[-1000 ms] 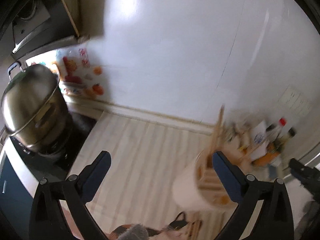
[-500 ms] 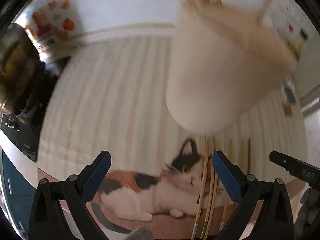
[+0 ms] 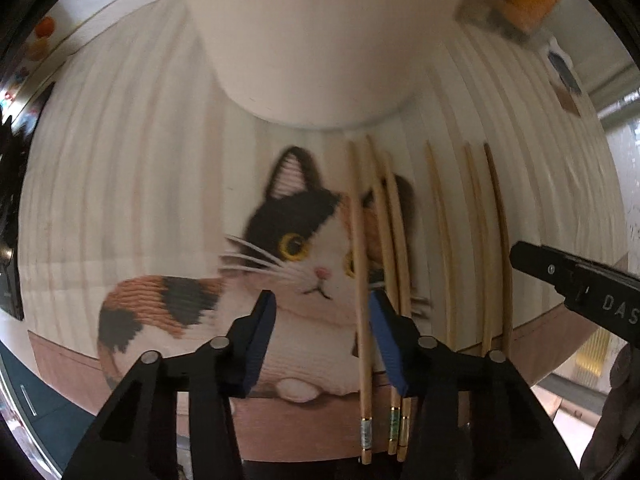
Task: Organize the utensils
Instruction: 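Grasp a third wooden chopstick with the left tool while the right tool grasps one too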
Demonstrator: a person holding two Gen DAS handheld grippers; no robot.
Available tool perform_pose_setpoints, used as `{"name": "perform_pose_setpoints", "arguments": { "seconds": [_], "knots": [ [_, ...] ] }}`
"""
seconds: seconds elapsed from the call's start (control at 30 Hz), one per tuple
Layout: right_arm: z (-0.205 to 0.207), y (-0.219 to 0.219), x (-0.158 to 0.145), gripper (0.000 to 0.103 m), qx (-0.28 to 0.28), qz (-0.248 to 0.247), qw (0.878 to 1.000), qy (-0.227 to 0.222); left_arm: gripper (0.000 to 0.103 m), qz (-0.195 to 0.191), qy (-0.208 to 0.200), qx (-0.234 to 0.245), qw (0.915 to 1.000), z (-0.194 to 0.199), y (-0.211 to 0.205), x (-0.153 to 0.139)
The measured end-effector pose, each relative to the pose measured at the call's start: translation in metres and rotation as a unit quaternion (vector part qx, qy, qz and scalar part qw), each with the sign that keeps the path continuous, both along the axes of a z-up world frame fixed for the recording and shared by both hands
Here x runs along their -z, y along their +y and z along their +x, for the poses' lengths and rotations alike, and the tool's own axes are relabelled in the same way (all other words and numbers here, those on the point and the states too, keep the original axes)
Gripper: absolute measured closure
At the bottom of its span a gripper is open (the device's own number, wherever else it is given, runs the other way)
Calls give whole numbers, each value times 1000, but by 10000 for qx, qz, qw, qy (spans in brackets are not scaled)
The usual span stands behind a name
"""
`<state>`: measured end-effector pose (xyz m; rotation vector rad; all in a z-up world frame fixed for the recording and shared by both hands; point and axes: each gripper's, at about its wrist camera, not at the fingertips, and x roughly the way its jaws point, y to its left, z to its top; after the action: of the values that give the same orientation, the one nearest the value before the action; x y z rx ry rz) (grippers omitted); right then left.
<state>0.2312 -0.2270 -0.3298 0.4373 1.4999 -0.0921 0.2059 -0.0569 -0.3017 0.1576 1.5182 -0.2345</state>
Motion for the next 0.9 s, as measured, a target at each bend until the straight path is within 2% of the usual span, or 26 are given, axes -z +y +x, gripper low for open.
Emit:
{"name": "perform_pose_setpoints", "arguments": {
  "seconds": [0.1, 0.13, 0.17, 0.23, 0.33, 0.4, 0.47, 0.53, 0.63, 0.77, 0.8, 0.9],
  "knots": [
    [-3, 1, 2, 66, -14, -14, 10000, 10, 75, -52, 115, 43, 9999, -4, -3, 9],
    [-4, 2, 2, 66, -32, -31, 10000, 12, 86, 6, 113, 53, 9999, -5, -4, 9],
    [-2, 2, 1, 66, -55, -35, 10000, 14, 92, 131, 28, 78, 9999, -6, -4, 9],
    [-2, 7, 3, 66, -141, -86, 9999, 31, 98, 142, 4, 36, 9999, -8, 0, 9],
    [2, 16, 8, 66, -264, -188, 9994, 100, 98, 169, 23, -196, 9997, -8, 18, 9],
    [1, 20, 10, 71, -326, -283, 9990, 110, 98, 142, 68, -397, 9991, -11, 32, 9],
    [1, 26, 10, 86, -491, -486, 9975, 144, 98, 174, 87, -529, 9984, -14, 42, 9],
    [0, 26, 11, 96, -581, -603, 9963, 212, 98, 170, 131, -700, 9973, -17, 54, 8],
    [-2, 26, 11, 96, -750, -833, 9933, 278, 98, 135, 162, -801, 9966, -26, 71, 9],
    [-5, 20, 10, 95, -827, -840, 9923, 369, 98, 196, 172, -724, 9970, -32, 81, 9],
    [-6, 20, 10, 95, -875, -858, 9917, 384, 98, 228, 169, -675, 9973, -18, 76, 9],
    [-7, 14, 7, 95, -881, -879, 9914, 403, 98, 419, 97, -325, 9985, -13, 47, 9]
  ]
}}
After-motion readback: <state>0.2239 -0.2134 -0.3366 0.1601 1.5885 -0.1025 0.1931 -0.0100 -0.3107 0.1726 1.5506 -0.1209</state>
